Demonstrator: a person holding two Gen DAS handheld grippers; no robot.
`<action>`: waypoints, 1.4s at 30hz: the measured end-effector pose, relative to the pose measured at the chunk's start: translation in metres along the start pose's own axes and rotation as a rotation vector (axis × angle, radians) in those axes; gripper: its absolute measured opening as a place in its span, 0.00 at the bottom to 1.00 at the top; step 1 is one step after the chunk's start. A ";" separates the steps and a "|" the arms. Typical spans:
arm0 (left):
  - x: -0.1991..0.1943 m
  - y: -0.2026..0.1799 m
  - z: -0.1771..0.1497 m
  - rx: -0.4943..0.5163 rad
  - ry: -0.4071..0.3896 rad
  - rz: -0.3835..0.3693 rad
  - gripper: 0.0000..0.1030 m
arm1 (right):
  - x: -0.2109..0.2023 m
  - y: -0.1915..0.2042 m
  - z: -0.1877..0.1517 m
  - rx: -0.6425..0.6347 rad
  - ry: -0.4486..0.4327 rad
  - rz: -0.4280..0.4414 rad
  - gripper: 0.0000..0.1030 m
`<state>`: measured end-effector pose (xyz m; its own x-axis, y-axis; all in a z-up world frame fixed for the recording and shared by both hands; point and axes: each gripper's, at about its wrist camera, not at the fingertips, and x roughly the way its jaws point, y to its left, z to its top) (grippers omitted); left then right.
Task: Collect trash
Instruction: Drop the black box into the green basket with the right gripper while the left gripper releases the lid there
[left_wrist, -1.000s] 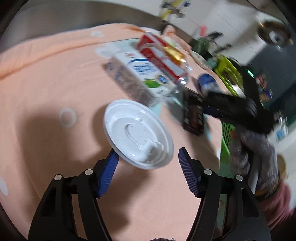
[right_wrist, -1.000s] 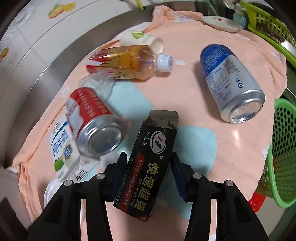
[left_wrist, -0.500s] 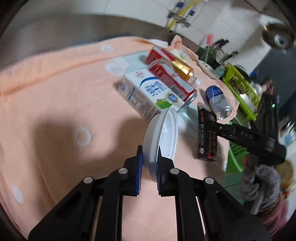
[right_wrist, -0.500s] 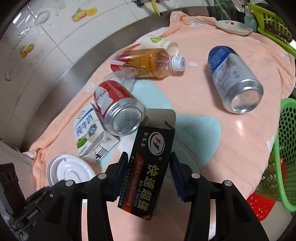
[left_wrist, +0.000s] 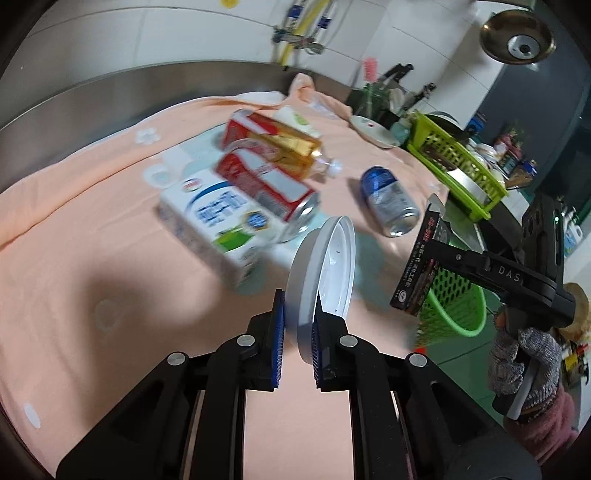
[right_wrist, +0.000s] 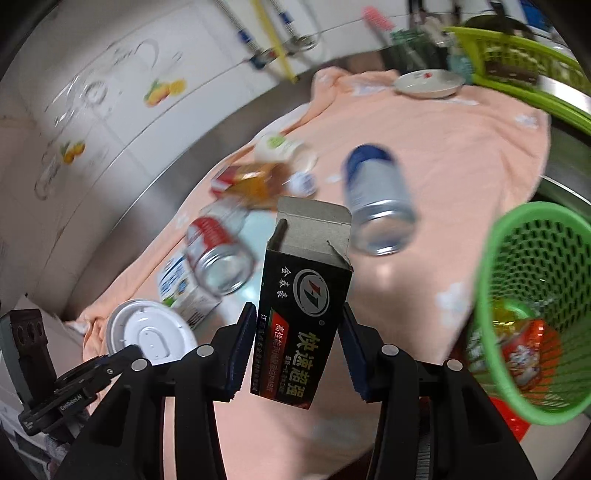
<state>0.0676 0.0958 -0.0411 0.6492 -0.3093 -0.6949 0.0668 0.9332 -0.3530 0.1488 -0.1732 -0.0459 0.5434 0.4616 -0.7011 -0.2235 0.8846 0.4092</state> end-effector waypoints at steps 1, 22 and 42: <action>0.002 -0.006 0.003 0.005 0.000 -0.012 0.11 | -0.005 -0.008 0.002 0.008 -0.011 -0.013 0.43; 0.096 -0.176 0.042 0.242 0.107 -0.176 0.11 | -0.035 -0.236 -0.007 0.100 0.024 -0.448 0.43; 0.229 -0.297 0.023 0.439 0.303 -0.156 0.11 | -0.052 -0.281 -0.018 0.139 -0.011 -0.419 0.58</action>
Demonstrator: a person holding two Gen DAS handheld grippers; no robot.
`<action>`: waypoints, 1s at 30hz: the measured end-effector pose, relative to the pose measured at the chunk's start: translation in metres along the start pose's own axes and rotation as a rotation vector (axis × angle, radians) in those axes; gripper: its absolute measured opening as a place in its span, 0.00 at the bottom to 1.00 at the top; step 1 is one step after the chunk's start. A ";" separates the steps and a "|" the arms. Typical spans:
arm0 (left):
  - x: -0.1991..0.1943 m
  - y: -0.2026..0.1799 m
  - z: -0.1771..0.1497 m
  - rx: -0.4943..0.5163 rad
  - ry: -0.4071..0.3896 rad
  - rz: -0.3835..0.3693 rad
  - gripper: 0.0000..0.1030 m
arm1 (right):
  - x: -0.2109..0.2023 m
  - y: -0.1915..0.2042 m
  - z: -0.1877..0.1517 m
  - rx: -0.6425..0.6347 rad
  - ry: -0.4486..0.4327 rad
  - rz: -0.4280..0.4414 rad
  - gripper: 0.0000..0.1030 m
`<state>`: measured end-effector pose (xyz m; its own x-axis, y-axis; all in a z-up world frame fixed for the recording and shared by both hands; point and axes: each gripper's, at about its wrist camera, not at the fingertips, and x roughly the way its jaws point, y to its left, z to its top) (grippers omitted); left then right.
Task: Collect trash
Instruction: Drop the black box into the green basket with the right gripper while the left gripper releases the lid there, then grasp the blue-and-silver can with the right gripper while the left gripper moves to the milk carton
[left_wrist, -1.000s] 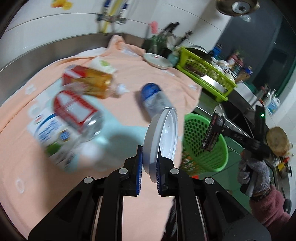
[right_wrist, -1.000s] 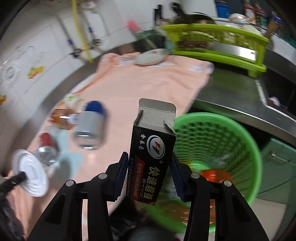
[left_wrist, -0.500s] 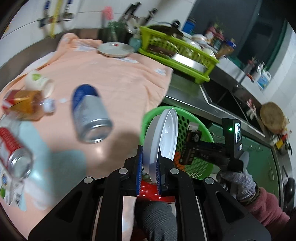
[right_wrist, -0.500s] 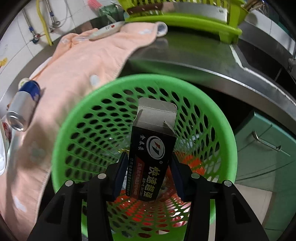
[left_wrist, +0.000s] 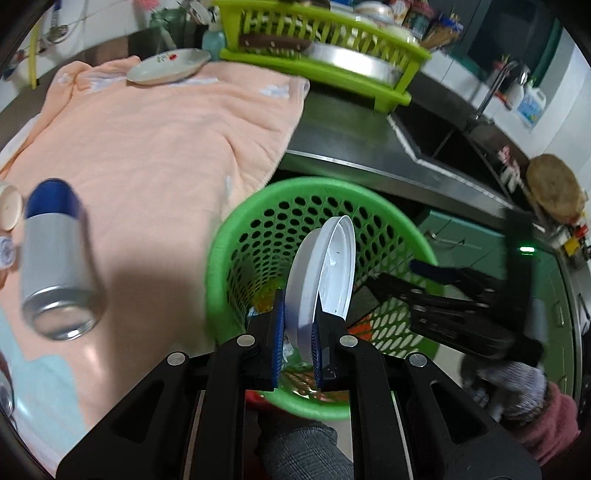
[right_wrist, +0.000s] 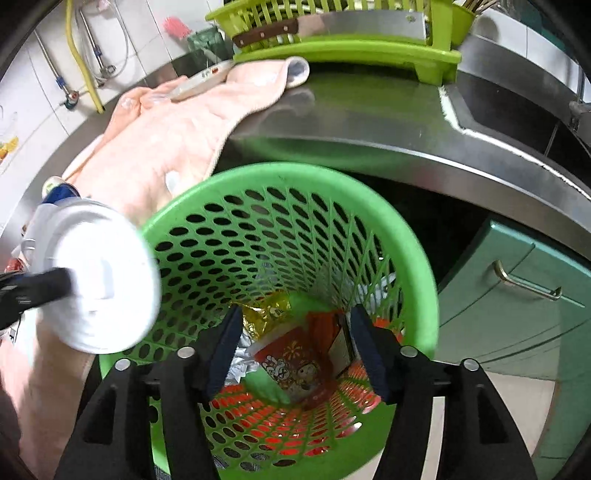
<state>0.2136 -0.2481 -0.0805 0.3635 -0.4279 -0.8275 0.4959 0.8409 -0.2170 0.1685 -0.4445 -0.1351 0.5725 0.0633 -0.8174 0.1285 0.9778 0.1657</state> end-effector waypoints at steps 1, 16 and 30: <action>0.008 -0.002 0.002 0.007 0.013 0.011 0.11 | -0.004 -0.001 -0.001 -0.005 -0.007 0.005 0.59; 0.074 -0.010 0.009 0.078 0.105 0.142 0.18 | -0.023 -0.018 -0.015 0.043 -0.049 0.044 0.65; 0.008 -0.006 -0.004 0.051 -0.017 0.125 0.43 | -0.048 -0.003 -0.012 0.049 -0.115 0.045 0.73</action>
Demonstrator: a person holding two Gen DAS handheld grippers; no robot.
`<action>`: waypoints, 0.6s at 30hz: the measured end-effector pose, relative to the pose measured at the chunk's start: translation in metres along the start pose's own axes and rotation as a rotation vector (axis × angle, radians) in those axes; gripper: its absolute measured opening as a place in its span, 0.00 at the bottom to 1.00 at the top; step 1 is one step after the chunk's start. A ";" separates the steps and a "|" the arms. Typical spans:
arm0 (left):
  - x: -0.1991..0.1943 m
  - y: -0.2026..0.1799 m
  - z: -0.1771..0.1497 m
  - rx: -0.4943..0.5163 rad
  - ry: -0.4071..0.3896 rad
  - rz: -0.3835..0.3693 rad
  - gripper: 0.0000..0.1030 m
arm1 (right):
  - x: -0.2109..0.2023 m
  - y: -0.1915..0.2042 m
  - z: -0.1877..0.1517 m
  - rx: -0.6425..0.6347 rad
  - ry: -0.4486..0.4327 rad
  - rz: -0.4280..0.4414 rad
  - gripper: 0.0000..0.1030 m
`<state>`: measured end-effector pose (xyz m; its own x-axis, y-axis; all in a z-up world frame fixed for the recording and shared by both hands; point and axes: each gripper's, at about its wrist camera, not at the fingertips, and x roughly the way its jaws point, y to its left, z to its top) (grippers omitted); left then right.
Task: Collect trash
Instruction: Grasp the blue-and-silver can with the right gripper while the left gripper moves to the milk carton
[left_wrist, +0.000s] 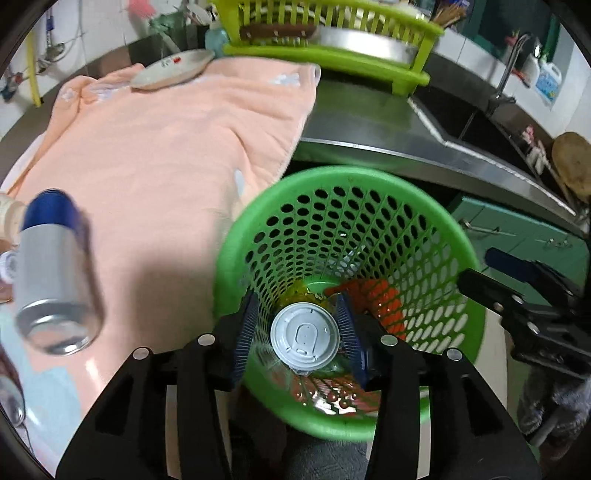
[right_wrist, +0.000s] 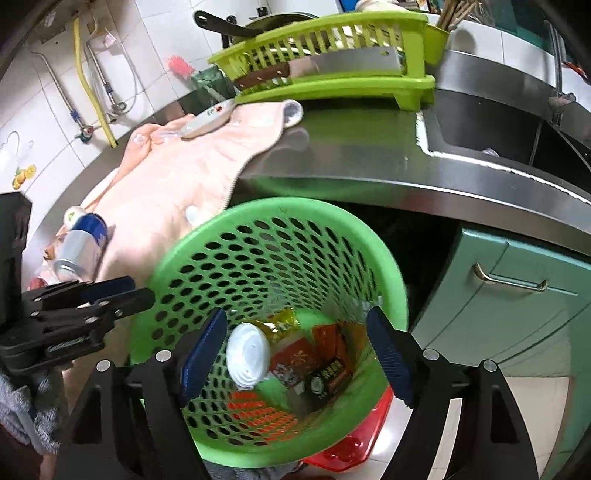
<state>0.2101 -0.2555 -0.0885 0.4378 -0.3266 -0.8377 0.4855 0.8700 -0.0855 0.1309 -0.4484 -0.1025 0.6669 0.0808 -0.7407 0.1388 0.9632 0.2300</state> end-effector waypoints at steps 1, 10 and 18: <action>-0.007 0.003 -0.002 -0.002 -0.010 0.007 0.43 | -0.002 0.005 0.001 -0.007 -0.003 -0.002 0.73; -0.077 0.056 -0.034 -0.105 -0.089 0.053 0.51 | -0.006 0.066 0.014 -0.100 -0.006 0.055 0.78; -0.133 0.123 -0.069 -0.235 -0.153 0.142 0.51 | 0.008 0.138 0.028 -0.194 0.018 0.149 0.81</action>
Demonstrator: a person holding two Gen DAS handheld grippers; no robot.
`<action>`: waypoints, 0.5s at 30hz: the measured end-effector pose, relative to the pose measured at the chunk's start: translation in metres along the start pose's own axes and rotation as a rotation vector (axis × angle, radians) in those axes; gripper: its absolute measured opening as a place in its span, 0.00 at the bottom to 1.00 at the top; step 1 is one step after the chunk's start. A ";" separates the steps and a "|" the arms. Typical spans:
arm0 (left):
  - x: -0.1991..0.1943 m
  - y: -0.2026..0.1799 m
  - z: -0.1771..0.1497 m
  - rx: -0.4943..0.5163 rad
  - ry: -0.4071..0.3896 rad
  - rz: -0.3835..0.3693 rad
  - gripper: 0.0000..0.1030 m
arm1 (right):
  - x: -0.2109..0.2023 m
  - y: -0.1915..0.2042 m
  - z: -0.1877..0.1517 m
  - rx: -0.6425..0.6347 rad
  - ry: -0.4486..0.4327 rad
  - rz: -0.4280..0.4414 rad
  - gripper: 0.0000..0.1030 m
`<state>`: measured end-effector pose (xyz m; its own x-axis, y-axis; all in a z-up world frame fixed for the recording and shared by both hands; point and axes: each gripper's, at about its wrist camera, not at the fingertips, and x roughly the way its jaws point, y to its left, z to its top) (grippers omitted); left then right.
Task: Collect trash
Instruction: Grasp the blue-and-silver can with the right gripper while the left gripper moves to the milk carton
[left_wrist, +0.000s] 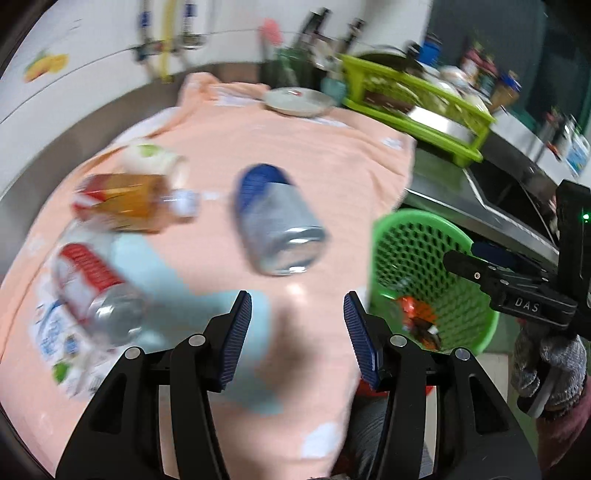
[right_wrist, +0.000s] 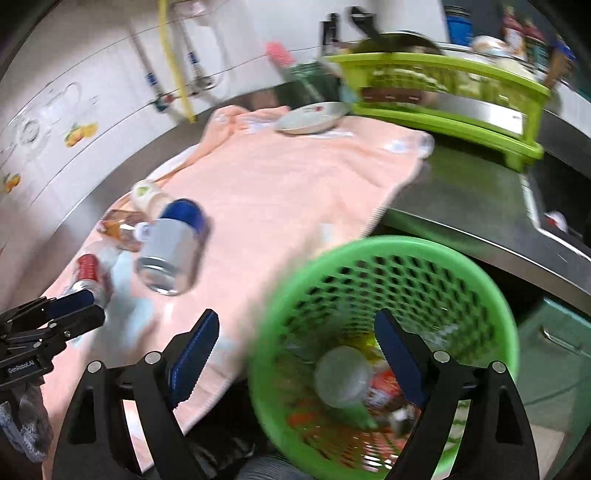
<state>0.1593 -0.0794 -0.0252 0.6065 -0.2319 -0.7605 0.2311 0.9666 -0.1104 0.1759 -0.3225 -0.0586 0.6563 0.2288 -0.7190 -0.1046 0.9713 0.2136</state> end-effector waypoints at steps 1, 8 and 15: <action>-0.007 0.011 -0.001 -0.020 -0.007 0.014 0.51 | 0.003 0.008 0.003 -0.008 0.002 0.007 0.81; -0.045 0.085 -0.010 -0.178 -0.058 0.151 0.57 | 0.030 0.053 0.029 -0.051 0.037 0.088 0.81; -0.065 0.147 -0.024 -0.380 -0.075 0.266 0.58 | 0.059 0.083 0.052 -0.087 0.068 0.124 0.81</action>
<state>0.1359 0.0806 -0.0071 0.6635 0.0359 -0.7473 -0.2268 0.9615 -0.1551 0.2444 -0.2323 -0.0487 0.5828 0.3483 -0.7342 -0.2483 0.9366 0.2472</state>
